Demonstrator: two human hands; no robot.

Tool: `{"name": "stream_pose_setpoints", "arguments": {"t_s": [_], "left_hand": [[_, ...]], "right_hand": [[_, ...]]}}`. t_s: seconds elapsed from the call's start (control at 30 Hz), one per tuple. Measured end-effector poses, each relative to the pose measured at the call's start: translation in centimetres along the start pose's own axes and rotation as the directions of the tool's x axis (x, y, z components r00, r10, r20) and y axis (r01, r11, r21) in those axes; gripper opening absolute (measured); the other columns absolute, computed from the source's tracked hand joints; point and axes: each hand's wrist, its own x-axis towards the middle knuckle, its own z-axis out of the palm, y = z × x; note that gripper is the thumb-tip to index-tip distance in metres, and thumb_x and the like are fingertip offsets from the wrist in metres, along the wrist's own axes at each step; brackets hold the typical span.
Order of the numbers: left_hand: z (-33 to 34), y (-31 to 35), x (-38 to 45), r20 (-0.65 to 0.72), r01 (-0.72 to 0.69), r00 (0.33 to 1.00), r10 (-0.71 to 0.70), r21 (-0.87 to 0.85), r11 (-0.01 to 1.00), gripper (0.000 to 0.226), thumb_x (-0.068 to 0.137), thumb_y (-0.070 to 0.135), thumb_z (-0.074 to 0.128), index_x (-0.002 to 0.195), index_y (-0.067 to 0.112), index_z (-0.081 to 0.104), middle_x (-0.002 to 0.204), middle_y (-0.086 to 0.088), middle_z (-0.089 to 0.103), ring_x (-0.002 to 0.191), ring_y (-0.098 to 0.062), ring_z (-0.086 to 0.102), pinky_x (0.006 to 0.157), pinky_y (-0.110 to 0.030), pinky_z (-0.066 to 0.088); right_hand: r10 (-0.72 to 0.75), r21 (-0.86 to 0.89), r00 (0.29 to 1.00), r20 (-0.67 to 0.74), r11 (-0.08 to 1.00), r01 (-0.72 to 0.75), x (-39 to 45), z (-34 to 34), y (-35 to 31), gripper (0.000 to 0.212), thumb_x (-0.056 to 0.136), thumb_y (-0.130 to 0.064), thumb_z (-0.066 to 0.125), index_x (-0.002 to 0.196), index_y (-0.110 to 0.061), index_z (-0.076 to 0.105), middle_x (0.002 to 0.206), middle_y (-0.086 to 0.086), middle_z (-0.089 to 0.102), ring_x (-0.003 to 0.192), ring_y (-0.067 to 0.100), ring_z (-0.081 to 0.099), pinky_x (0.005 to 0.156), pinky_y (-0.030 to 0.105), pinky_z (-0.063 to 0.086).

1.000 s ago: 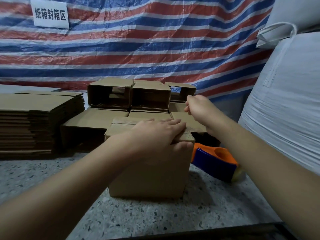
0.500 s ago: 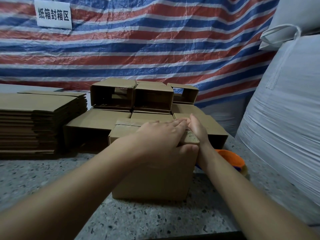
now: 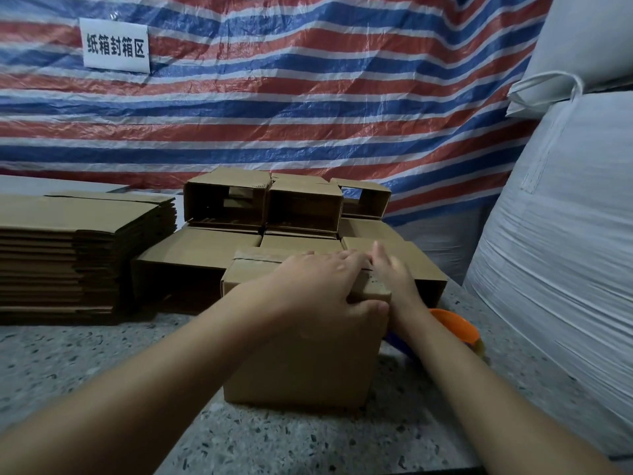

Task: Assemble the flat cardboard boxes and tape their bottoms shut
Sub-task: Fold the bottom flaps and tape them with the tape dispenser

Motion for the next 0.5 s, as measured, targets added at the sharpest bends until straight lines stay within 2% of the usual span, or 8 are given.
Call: {"name": "stream_pose_setpoints", "arguments": {"t_s": [0.07,0.13,0.2,0.27,0.33,0.4,0.43,0.5], "left_hand": [[-0.3,-0.2,-0.2,-0.005,0.007,1.0,-0.008,-0.106,0.994,0.082,0.09,0.068,0.045,0.153,0.024,0.017,0.151,0.0,0.043,0.127,-0.013,0.047,0.099,-0.023,0.037],[-0.6,-0.4,-0.2,-0.034,0.04,0.998,-0.053,-0.299,0.953,0.078,0.092,0.063,0.046,0.154,0.026,0.015,0.147,0.001,0.048,0.107,0.001,0.05,0.076,-0.004,0.033],[-0.9,-0.7,0.0,-0.108,0.08,0.982,-0.153,-0.496,0.864,0.064,0.097,0.051,0.045,0.151,0.023,0.025,0.144,0.0,0.05,0.098,0.007,0.049,0.068,-0.002,0.034],[-1.4,-1.2,-0.1,-0.156,0.101,0.953,-0.259,-0.641,0.761,0.05,0.1,0.04,0.045,0.146,0.021,0.037,0.139,0.001,0.053,0.102,0.0,0.051,0.075,-0.01,0.039],[-1.8,-1.9,-0.6,-0.19,0.089,0.917,-0.351,-0.76,0.644,0.039,0.1,0.032,0.047,0.138,0.022,0.048,0.127,0.008,0.057,0.104,-0.001,0.054,0.08,-0.013,0.041],[-2.1,-2.6,-1.8,-0.292,0.052,0.861,-0.418,-0.765,0.642,0.035,0.1,0.029,0.048,0.134,0.023,0.052,0.116,0.016,0.058,0.103,0.007,0.053,0.081,-0.008,0.041],[-2.0,-3.1,-2.5,-0.354,0.042,0.825,-0.44,-0.737,0.674,0.037,0.1,0.03,0.048,0.135,0.022,0.052,0.117,0.015,0.058,0.104,0.008,0.053,0.083,-0.008,0.042],[-1.2,-4.2,-4.2,-0.426,0.056,0.759,-0.492,-0.71,0.702,0.045,0.099,0.039,0.048,0.141,0.024,0.047,0.129,0.01,0.057,0.116,-0.001,0.052,0.098,-0.023,0.045]], "right_hand": [[-0.135,0.006,0.988,-0.068,0.991,0.136,0.0,-0.7,-1.4,0.051,0.108,-0.049,0.024,0.098,-0.02,0.065,0.099,0.004,0.071,0.096,0.011,0.069,0.084,0.028,0.053],[-0.199,0.158,0.979,0.049,0.969,0.189,-0.3,-1.0,-1.8,0.05,0.108,-0.05,0.022,0.115,-0.022,0.062,0.124,0.004,0.066,0.121,0.016,0.06,0.107,0.038,0.044],[-0.151,0.227,0.961,0.23,0.969,0.098,-1.0,-0.7,-1.7,0.048,0.106,-0.055,0.025,0.127,-0.027,0.057,0.136,0.003,0.062,0.126,0.017,0.059,0.107,0.04,0.046],[-0.05,0.266,0.941,0.335,0.963,-0.043,-1.7,-0.1,-1.1,0.044,0.105,-0.054,0.032,0.125,-0.028,0.06,0.128,0.007,0.068,0.114,0.021,0.068,0.093,0.038,0.055],[-0.001,0.266,0.943,0.331,0.96,-0.092,-1.8,0.2,-0.7,0.041,0.105,-0.049,0.036,0.132,-0.026,0.056,0.123,0.012,0.069,0.104,0.025,0.072,0.08,0.035,0.058],[0.021,0.256,0.947,0.32,0.961,-0.107,-2.0,0.2,-0.7,0.042,0.106,-0.048,0.036,0.14,-0.027,0.051,0.118,0.014,0.07,0.098,0.026,0.073,0.073,0.034,0.058],[0.025,0.249,0.946,0.322,0.962,-0.11,-2.1,0.1,-0.6,0.044,0.106,-0.049,0.034,0.142,-0.028,0.048,0.117,0.013,0.071,0.1,0.027,0.073,0.075,0.035,0.058],[0.009,0.228,0.954,0.3,0.97,-0.081,-2.4,0.0,-0.2,0.054,0.105,-0.055,0.027,0.147,-0.026,0.042,0.125,0.008,0.066,0.115,0.027,0.065,0.093,0.042,0.053]]}}
